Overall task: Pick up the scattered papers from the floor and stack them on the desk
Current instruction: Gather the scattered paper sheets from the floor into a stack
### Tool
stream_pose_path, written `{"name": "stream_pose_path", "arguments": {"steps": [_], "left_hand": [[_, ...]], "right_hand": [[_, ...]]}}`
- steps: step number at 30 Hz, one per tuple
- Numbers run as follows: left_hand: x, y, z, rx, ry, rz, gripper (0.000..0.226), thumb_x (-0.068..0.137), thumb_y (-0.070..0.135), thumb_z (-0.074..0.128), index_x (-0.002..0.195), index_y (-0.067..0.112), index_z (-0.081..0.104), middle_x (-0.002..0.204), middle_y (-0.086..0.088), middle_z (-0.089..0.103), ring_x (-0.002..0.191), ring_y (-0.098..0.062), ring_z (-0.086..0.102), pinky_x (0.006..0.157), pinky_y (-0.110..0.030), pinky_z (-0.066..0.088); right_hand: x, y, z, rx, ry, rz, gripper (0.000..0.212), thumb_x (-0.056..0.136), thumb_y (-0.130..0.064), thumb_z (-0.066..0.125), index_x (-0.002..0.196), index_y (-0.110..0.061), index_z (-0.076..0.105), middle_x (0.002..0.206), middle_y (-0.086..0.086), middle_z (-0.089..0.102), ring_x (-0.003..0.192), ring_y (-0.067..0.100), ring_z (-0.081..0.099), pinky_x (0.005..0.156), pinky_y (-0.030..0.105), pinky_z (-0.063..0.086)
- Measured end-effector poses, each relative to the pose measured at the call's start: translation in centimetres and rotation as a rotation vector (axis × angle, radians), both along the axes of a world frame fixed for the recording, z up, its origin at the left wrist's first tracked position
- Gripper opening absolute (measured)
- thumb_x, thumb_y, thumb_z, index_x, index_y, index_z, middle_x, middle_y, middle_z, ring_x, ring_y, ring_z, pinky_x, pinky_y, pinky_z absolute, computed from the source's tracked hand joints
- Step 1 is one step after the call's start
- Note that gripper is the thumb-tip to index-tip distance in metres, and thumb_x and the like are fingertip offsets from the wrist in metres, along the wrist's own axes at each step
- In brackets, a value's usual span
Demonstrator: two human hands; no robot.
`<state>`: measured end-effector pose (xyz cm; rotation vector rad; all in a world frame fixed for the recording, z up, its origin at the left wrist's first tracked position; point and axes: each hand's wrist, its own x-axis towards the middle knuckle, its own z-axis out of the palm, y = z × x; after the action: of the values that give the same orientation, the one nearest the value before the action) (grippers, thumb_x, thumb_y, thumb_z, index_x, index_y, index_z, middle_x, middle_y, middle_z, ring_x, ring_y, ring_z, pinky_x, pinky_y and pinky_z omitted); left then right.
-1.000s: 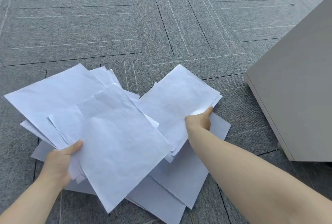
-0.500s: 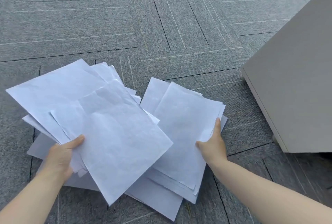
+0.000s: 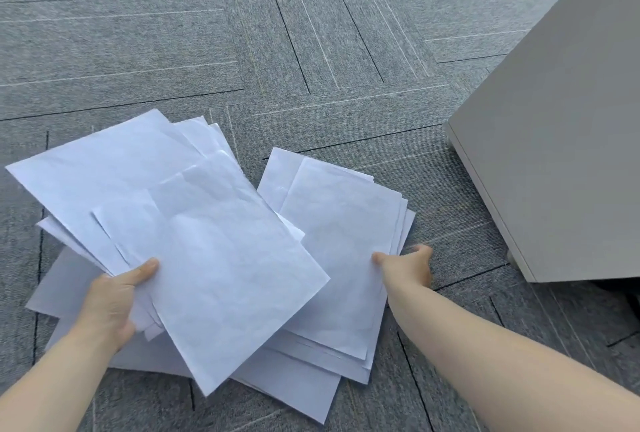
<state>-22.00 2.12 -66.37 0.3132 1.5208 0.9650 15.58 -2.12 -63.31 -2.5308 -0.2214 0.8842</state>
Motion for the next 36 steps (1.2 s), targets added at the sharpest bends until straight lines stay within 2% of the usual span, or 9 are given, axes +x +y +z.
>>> {"name": "stream_pose_path", "arguments": {"steps": [4,7,10,17,20,22,27,32,36], "left_hand": [[-0.5,-0.2,-0.4,-0.020,0.025,0.010,0.038,0.087,0.010,0.063,0.125,0.009,0.063,0.125,-0.010,0.066,0.113,-0.034,0.063,0.097,-0.057,0.045],[-0.5,-0.3,-0.4,-0.020,0.030,0.006,0.039,0.087,0.010,0.064,0.126,0.008,0.062,0.126,-0.011,0.066,0.113,-0.035,0.063,0.098,-0.057,0.045],[-0.4,-0.3,-0.4,-0.012,0.037,0.004,0.039,0.087,0.009,0.063,0.126,0.009,0.062,0.126,-0.010,0.066,0.112,-0.034,0.063,0.098,-0.057,0.045],[0.1,-0.3,-0.2,-0.005,0.038,-0.010,0.034,0.089,0.007,0.062,0.122,0.011,0.064,0.124,-0.009,0.066,0.111,-0.034,0.063,0.098,-0.057,0.045],[0.1,-0.3,-0.2,-0.014,0.041,-0.017,0.028,0.089,0.007,0.061,0.116,0.013,0.066,0.120,-0.008,0.068,0.105,-0.032,0.067,0.090,-0.053,0.052],[0.0,-0.4,-0.2,-0.011,0.028,-0.016,0.027,0.090,0.006,0.059,0.116,0.012,0.065,0.116,-0.006,0.069,0.094,-0.025,0.071,0.073,-0.045,0.060],[0.1,-0.7,-0.1,-0.003,0.019,-0.014,0.035,0.090,0.005,0.059,0.125,0.008,0.061,0.116,-0.007,0.068,0.087,-0.018,0.072,0.061,-0.036,0.061],[0.3,-0.8,0.5,0.005,0.039,-0.028,0.024,0.090,0.003,0.058,0.113,0.008,0.065,0.095,0.000,0.076,0.075,-0.015,0.074,0.054,-0.032,0.059],[0.2,-0.8,0.7,-0.013,0.080,-0.037,0.020,0.090,0.002,0.059,0.106,0.011,0.066,0.100,-0.005,0.073,0.086,-0.026,0.071,0.070,-0.041,0.058]], "right_hand": [[0.3,0.9,-0.2,0.005,0.037,-0.047,0.044,0.071,-0.022,0.078,0.101,-0.009,0.050,0.091,0.008,0.060,0.077,0.029,0.058,0.070,0.036,0.048],[0.6,1.5,-0.4,0.035,0.059,-0.024,0.021,0.071,-0.016,0.077,0.070,-0.011,0.056,0.079,0.008,0.064,0.061,0.023,0.056,0.067,0.034,0.051],[0.2,2.0,-0.7,0.016,0.021,0.020,0.020,0.066,-0.021,0.076,0.059,-0.020,0.057,0.081,0.005,0.068,0.073,0.028,0.064,0.078,0.040,0.057],[-0.6,3.2,-1.0,0.027,0.003,0.105,0.016,0.076,-0.019,0.068,0.065,-0.023,0.057,0.083,0.000,0.063,0.084,0.027,0.062,0.085,0.038,0.050],[-1.0,3.2,-1.3,0.096,-0.013,0.116,0.002,0.082,-0.015,0.061,0.084,-0.015,0.059,0.075,-0.003,0.056,0.072,0.023,0.054,0.060,0.028,0.039],[-1.3,2.9,-1.6,0.176,0.010,0.084,0.010,0.083,-0.016,0.060,0.091,-0.014,0.055,0.072,-0.005,0.052,0.065,0.020,0.051,0.054,0.028,0.035],[-2.3,3.1,-1.7,0.180,0.162,0.159,0.014,0.072,-0.018,0.071,0.084,-0.016,0.065,0.082,-0.002,0.070,0.076,0.023,0.068,0.077,0.041,0.058],[-2.2,3.9,-1.6,0.226,0.065,0.255,0.007,0.081,-0.018,0.060,0.076,-0.013,0.062,0.079,0.002,0.069,0.077,0.027,0.066,0.072,0.040,0.057],[-0.4,5.4,-0.9,0.453,-0.024,0.243,0.015,0.090,-0.022,0.057,0.085,-0.008,0.061,0.080,0.008,0.068,0.070,0.022,0.058,0.068,0.037,0.051]]}}
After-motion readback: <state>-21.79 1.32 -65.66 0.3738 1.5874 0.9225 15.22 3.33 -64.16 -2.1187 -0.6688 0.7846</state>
